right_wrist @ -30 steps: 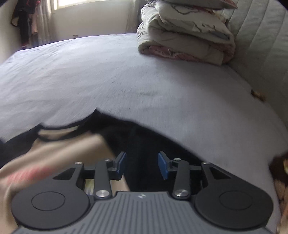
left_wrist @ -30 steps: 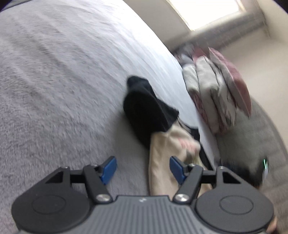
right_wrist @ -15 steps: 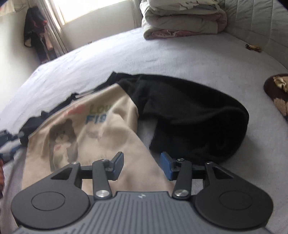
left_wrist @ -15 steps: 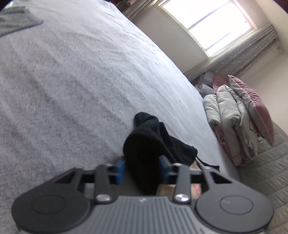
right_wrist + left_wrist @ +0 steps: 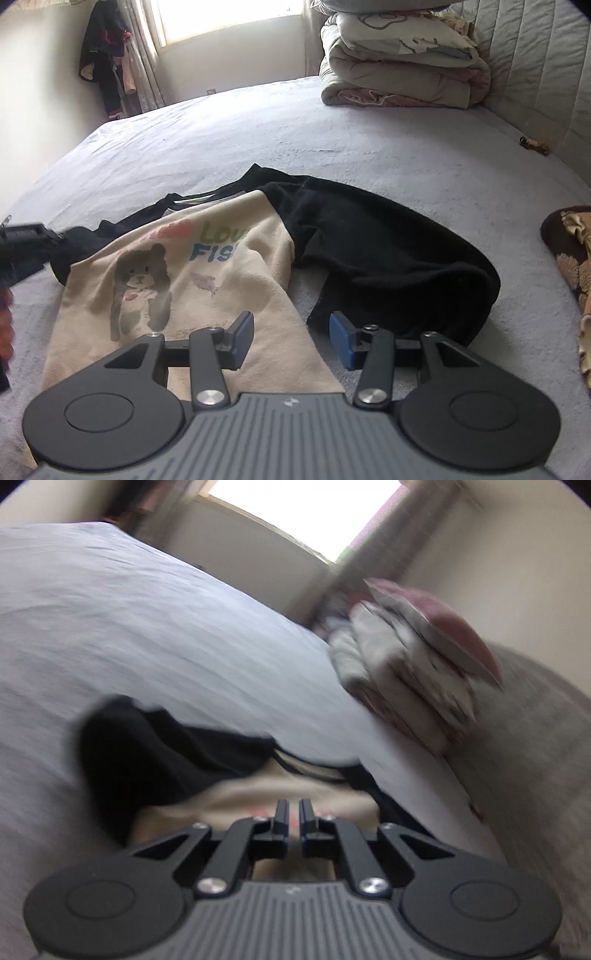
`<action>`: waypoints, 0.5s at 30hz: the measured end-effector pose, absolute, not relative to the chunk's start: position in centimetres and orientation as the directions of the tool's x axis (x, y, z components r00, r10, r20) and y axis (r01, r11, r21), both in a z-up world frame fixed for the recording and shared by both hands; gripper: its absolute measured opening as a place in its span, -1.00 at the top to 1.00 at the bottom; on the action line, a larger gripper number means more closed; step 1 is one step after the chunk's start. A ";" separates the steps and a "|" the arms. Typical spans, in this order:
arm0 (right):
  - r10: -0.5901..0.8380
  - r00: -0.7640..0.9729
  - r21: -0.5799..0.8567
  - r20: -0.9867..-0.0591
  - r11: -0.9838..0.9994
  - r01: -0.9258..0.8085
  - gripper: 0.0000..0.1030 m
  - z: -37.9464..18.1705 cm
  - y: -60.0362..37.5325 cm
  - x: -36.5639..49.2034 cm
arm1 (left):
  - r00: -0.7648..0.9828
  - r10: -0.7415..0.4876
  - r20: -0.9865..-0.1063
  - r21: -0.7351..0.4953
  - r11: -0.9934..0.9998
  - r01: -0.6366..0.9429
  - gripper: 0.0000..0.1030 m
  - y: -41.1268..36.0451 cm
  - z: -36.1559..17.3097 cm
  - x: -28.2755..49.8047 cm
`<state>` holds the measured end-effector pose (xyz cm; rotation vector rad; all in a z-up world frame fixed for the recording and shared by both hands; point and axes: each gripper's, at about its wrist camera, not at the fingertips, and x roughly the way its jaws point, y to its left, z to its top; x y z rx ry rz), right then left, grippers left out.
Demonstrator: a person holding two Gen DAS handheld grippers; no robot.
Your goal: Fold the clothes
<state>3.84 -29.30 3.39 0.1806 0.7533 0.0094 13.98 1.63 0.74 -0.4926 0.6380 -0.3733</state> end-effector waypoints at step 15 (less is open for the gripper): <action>0.060 0.710 0.147 -0.701 0.987 0.061 0.01 2.6 -28.5 4.1 | 0.828 -0.252 -0.501 -0.502 0.864 -0.040 -0.32 4.8 -0.4 10.0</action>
